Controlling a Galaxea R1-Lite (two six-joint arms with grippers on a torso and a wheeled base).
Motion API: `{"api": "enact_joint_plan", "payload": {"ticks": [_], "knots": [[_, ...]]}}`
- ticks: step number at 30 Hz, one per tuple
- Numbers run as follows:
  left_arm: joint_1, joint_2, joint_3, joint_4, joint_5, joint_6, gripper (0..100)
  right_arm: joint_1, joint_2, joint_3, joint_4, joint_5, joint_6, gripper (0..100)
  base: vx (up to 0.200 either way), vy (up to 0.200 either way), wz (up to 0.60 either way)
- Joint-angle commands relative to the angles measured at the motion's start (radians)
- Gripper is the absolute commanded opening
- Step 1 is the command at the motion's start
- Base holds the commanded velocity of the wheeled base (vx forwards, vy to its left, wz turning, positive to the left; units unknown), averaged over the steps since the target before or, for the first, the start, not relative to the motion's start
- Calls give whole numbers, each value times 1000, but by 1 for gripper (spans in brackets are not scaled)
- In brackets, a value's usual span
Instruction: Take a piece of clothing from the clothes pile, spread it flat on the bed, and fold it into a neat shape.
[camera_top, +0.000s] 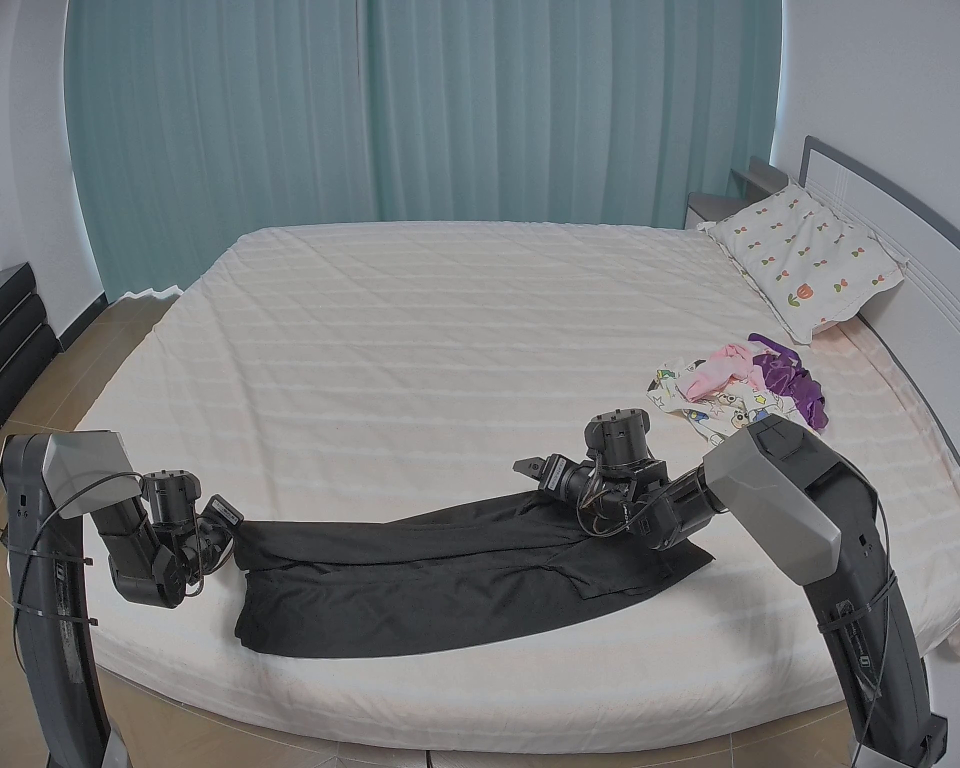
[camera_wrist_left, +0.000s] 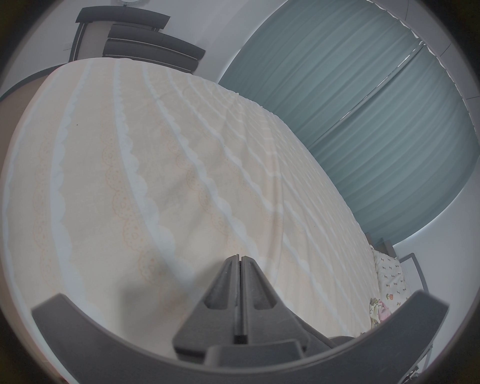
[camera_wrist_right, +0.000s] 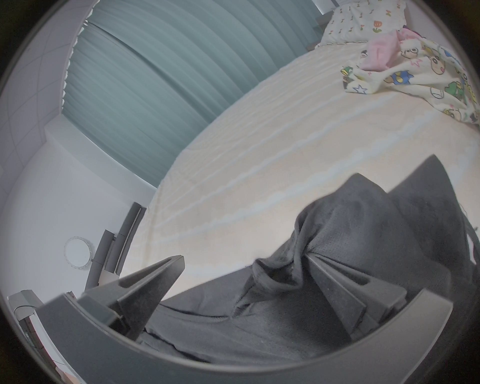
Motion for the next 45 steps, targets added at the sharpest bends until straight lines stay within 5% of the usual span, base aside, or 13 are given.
{"api": "enact_joint_plan", "payload": {"ticks": [1,9,16,30,39,45], "knots": [[-1,0,-1,-2,11,-1,0,3,71,-87,-27,0,1,100,0,0,0],[-1,0,-1,-2,11,-1,0,-8,151,-256,-87,-32,18,100,0,0,0],[-1,0,-1,-2,11,-1,0,-26,84,-133,-38,-55,-2,100,0,0,0],[1,-2,-4,-2,10,-4,0,-175,-146,94,45,-24,-172,100,0,0,0],[1,0,-2,-2,10,-4,0,-164,-85,88,68,25,-178,100,0,0,0],[-1,0,-2,-2,10,-2,0,-158,-38,92,70,25,-264,100,0,0,0]]}}
